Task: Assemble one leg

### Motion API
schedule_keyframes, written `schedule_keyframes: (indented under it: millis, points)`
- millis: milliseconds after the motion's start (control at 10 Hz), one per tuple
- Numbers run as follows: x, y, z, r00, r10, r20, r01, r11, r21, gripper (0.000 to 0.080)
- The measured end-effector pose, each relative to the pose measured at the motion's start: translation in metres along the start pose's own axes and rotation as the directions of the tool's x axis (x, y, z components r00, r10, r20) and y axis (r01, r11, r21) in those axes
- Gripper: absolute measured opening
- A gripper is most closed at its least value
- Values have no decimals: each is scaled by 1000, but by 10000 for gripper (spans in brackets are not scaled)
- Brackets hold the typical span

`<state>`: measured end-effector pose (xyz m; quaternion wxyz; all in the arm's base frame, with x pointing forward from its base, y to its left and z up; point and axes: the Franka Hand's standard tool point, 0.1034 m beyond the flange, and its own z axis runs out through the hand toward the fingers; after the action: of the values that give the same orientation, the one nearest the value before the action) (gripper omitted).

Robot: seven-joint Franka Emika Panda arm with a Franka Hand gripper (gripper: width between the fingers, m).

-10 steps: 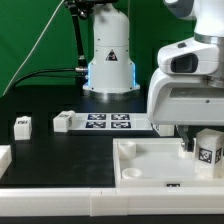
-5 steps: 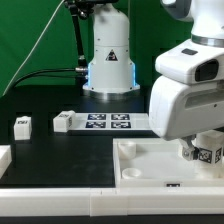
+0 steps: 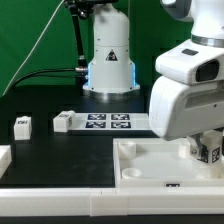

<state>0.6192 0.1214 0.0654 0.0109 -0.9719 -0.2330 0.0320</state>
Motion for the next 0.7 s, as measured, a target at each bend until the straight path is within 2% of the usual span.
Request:
schedule_keyframes:
  millis: [100, 300, 400, 500, 700]
  points:
    - [0, 0, 0, 1000, 1, 0, -1, 1000, 0, 290]
    - [0, 1, 0, 998, 70, -1, -70, 998, 1, 290]
    - [0, 2, 0, 986, 169, -1, -169, 986, 0, 290]
    - [0, 1, 0, 931, 366, 0, -366, 930, 13, 290]
    - [-1, 3, 0, 784, 621, 12, -621, 783, 33, 290]
